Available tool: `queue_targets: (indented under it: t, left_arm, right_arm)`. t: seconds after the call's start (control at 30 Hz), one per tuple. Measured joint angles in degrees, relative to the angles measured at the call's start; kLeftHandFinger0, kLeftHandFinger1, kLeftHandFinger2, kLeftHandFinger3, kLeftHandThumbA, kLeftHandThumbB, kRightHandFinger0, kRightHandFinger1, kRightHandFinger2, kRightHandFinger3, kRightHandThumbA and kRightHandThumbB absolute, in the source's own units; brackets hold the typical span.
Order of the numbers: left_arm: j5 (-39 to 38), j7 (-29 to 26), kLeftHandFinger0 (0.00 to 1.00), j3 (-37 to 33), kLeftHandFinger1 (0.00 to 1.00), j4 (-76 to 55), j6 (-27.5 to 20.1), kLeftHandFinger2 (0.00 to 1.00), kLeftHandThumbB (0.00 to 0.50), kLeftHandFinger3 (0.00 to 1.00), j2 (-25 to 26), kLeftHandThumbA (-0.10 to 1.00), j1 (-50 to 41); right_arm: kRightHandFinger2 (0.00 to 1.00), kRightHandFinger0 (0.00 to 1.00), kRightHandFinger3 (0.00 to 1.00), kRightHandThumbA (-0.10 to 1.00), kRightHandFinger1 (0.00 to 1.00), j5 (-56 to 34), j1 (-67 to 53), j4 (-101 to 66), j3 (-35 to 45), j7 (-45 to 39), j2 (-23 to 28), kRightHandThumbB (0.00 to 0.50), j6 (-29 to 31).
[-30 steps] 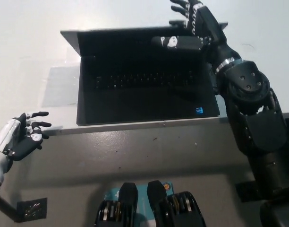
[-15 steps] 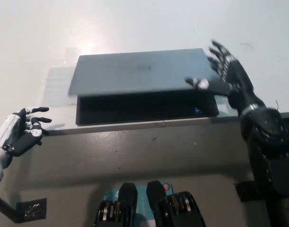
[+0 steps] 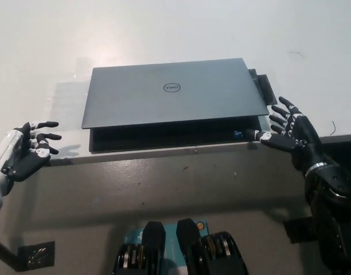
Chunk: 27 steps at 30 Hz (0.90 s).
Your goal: The robot uses its right hand to push down on the lid of a laptop kept in the middle of the desk to close it
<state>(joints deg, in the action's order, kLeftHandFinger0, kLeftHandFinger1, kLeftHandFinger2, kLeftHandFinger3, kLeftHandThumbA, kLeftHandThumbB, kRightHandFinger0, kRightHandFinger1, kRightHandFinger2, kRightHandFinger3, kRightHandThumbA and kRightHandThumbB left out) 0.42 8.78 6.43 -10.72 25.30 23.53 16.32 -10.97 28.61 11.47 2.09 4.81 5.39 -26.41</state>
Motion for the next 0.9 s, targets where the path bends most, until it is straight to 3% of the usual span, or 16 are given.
queue_targets:
  t: [0.13,0.2,0.23,0.3,0.47,0.53,0.57,0.63,0.67,0.77,0.83,0.9]
  left_arm:
    - [0.15,0.01,0.4,-0.12,0.48,0.0,-0.02,0.61,0.004,0.72,0.03,0.0,0.3]
    - [0.41,0.02,0.42,-0.39,0.5,0.0,-0.03,0.62,0.005,0.73,0.19,0.0,0.38]
    - [0.53,0.02,0.43,-0.45,0.51,0.0,-0.02,0.63,0.003,0.73,0.29,0.0,0.38]
    - [0.7,0.04,0.41,-0.48,0.51,0.0,-0.02,0.63,0.013,0.74,0.5,0.02,0.41]
    - [0.93,0.05,0.4,-0.47,0.49,0.05,-0.02,0.61,0.007,0.72,0.8,0.01,0.51]
    - [0.93,0.07,0.41,-0.48,0.49,0.09,-0.02,0.61,0.011,0.72,0.81,0.01,0.51]
    - [0.93,0.08,0.38,-0.47,0.48,0.09,-0.02,0.6,0.016,0.71,0.81,0.02,0.51]
    - [0.95,0.09,0.37,-0.47,0.47,0.09,0.0,0.6,0.007,0.71,0.81,0.02,0.51]
    - [0.96,0.08,0.38,-0.47,0.48,0.1,0.0,0.6,0.005,0.71,0.81,0.02,0.51]
    - [0.97,0.1,0.38,-0.47,0.48,0.12,-0.03,0.6,0.009,0.71,0.82,0.01,0.5]
    - [0.97,0.13,0.41,-0.47,0.49,0.13,-0.03,0.61,0.012,0.73,0.83,0.01,0.51]
    - [0.97,0.15,0.44,-0.47,0.51,0.14,0.01,0.62,0.008,0.73,0.87,0.02,0.51]
  right_arm:
    - [0.96,0.97,1.0,1.0,0.95,-0.88,-0.43,-0.7,-0.33,0.34,-0.03,0.18,-0.16]
    - [0.97,0.93,1.0,1.0,0.94,-1.14,-0.83,-1.22,-0.76,0.62,0.02,0.154,-0.17]
    - [0.93,0.87,1.0,1.0,0.9,-1.4,-0.9,-1.57,-0.9,0.87,0.06,0.171,-0.21]
    - [0.92,0.92,1.0,1.0,0.9,-1.91,-0.93,-2.43,-1.01,1.51,0.1,0.202,-0.32]
    - [0.83,0.91,0.98,1.0,0.85,-3.16,1.14,-6.14,-1.16,3.58,2.11,0.244,-0.54]
    - [0.85,0.9,1.0,1.0,0.87,-3.96,3.14,-7.59,-2.0,4.6,3.82,0.216,-0.6]
    - [0.86,0.87,1.0,1.0,0.85,-4.54,4.05,-8.37,-2.68,5.17,4.67,0.17,-0.62]
    - [0.88,0.89,1.0,1.0,0.88,-5.89,5.88,-10.09,-4.71,6.24,6.43,0.197,-0.65]
    - [0.88,0.9,1.0,1.0,0.88,-6.4,6.66,-10.83,-5.7,6.63,7.21,0.183,-0.66]
    - [0.87,0.9,1.0,1.0,0.87,-8.8,8.75,-12.79,-9.2,8.33,8.44,0.207,-0.68]
    - [0.87,0.89,1.0,1.0,0.86,-10.51,9.61,-13.32,-11.09,9.33,8.76,0.173,-0.69]
    - [0.86,0.88,1.0,1.0,0.86,-11.72,9.9,-13.42,-12.04,10.01,8.8,0.199,-0.71]
